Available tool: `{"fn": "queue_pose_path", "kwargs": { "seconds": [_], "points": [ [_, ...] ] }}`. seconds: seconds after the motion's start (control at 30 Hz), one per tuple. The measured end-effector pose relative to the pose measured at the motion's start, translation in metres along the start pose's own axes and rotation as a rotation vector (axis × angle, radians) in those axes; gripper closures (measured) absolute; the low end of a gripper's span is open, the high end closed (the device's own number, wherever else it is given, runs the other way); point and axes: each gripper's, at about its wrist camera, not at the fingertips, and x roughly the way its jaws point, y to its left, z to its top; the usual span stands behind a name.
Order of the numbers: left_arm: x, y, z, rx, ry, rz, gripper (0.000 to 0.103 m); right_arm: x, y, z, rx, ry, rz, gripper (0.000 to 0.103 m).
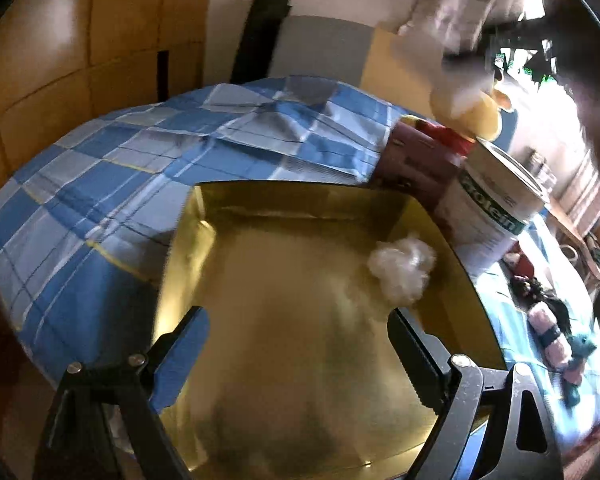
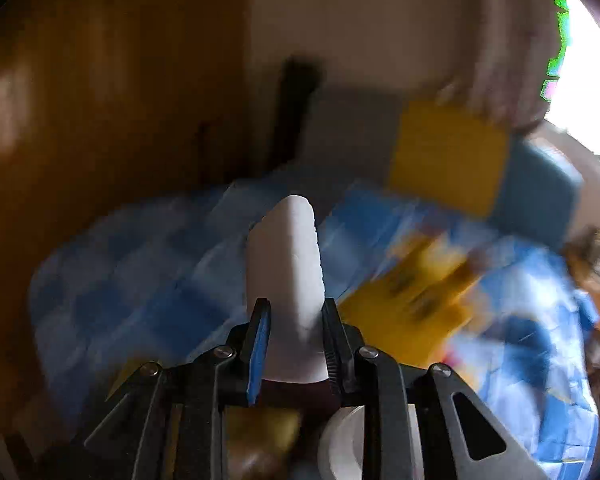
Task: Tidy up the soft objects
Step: 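Carry the white sponge to the gold tray and release it with the right gripper, then move the left gripper back to the pile toward the pink towel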
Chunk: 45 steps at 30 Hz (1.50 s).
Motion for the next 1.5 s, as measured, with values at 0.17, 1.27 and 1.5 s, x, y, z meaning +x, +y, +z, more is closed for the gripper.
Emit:
{"fn": "queue_pose_path", "kwargs": {
  "seconds": [0.17, 1.27, 1.5],
  "points": [
    [-0.004, 0.012, -0.003, -0.026, 0.001, 0.025, 0.012, 0.066, 0.035, -0.065, 0.032, 0.207, 0.072, 0.079],
    [-0.02, -0.039, -0.013, 0.126, -0.015, 0.001, 0.011, -0.029, -0.007, -0.178, 0.1, 0.036, -0.092, 0.039],
    [-0.023, -0.064, -0.021, 0.196, -0.012, -0.024, 0.011, -0.053, -0.049, -0.202, 0.205, 0.014, -0.157, 0.039]
  ]
}}
